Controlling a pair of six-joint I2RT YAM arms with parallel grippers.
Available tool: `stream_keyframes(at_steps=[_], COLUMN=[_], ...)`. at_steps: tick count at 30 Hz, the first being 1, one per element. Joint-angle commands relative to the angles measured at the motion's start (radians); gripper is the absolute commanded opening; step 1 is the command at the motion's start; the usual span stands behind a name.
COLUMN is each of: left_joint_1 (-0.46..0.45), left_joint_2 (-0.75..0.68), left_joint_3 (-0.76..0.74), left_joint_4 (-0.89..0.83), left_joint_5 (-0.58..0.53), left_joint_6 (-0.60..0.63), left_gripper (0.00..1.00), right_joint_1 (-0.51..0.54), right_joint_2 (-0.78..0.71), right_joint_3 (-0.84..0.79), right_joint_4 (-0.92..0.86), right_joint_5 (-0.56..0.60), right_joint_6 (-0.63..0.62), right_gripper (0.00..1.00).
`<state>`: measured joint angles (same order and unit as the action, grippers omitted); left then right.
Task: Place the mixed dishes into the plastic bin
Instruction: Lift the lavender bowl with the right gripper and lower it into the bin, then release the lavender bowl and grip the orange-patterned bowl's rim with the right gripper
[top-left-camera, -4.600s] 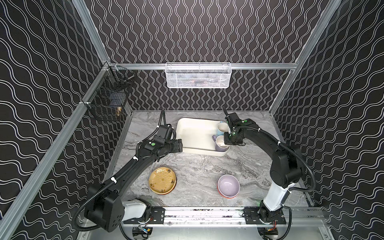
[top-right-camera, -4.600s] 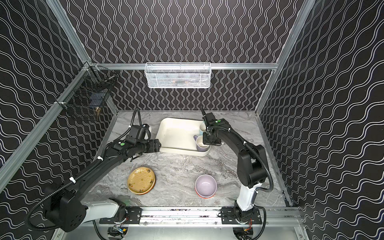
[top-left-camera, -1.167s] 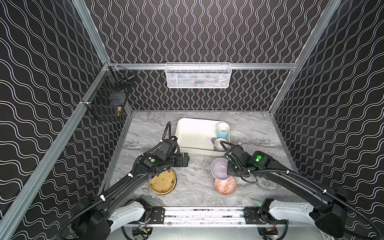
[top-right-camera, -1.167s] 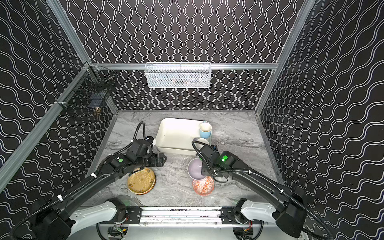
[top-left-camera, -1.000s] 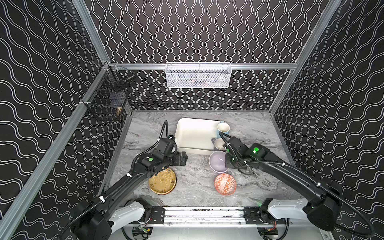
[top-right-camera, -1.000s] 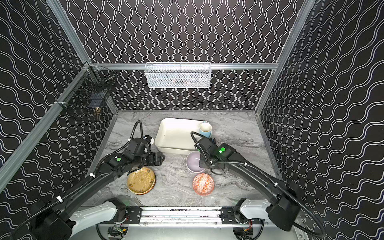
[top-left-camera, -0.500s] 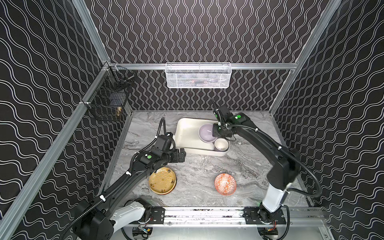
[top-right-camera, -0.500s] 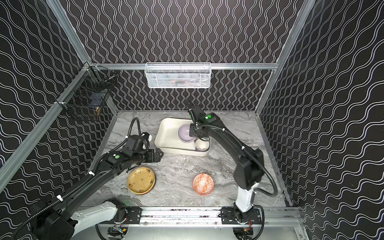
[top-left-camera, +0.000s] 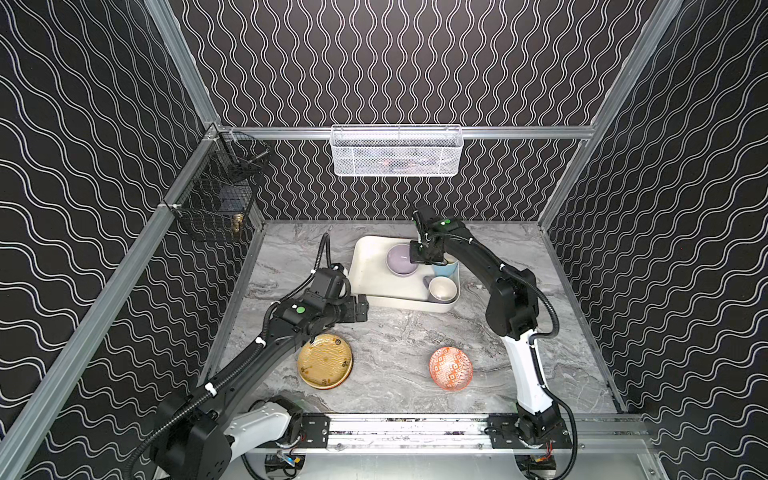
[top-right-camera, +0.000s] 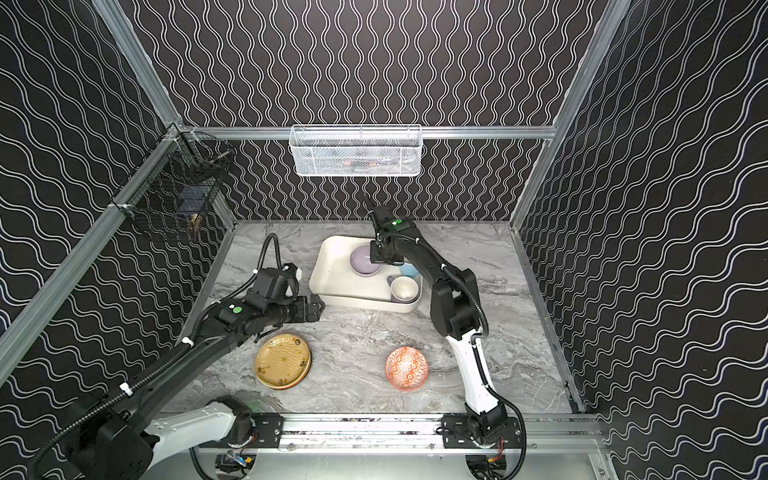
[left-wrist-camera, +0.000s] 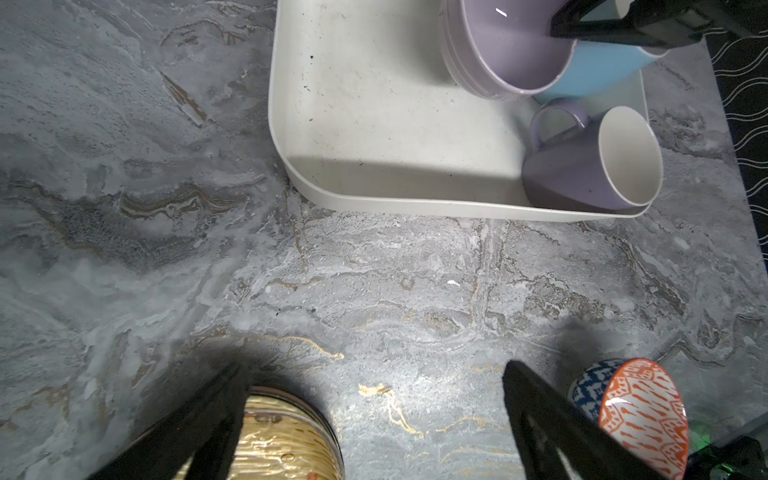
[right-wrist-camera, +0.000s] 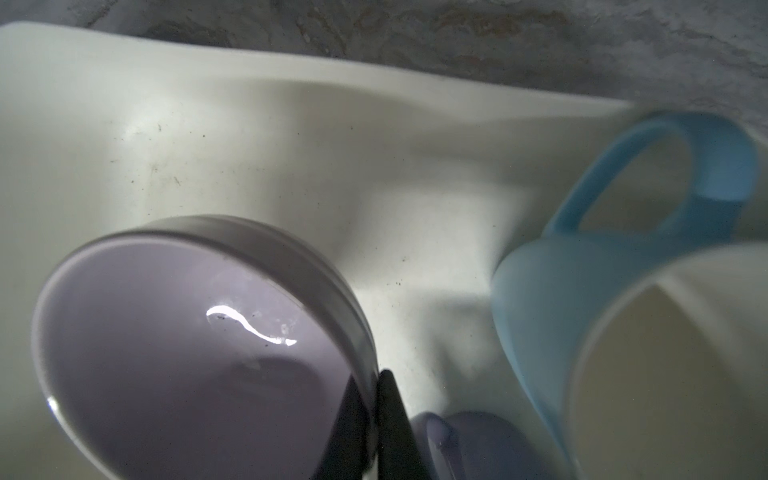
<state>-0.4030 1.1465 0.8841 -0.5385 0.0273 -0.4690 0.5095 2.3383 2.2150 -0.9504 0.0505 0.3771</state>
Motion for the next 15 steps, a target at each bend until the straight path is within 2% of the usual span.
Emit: stream_keyframes(at_steps=[1, 10, 15], left_joint_1=[0.004, 0.02, 0.033], left_joint_2=[0.019, 0.064, 0.074], left_joint_3=[0.011, 0.016, 0.014], left_joint_4=[0.017, 0.025, 0.031], left_joint_5=[0.005, 0.007, 0.011], left_joint_6=[0.021, 0.02, 0.02], left_gripper=[0.99, 0.99, 0.99], right_joint_1=[-0.022, -0.049, -0.05], right_joint_2=[0.022, 0.067, 0.074], right_joint_3=[0.022, 0.04, 0.058], right_joint_4=[0.037, 0.056, 0.059], right_joint_5=[-0.035, -0.062, -0.063], right_joint_6=[-0.019, -0.028, -0.032], right_gripper=[0.05, 0.08, 0.2])
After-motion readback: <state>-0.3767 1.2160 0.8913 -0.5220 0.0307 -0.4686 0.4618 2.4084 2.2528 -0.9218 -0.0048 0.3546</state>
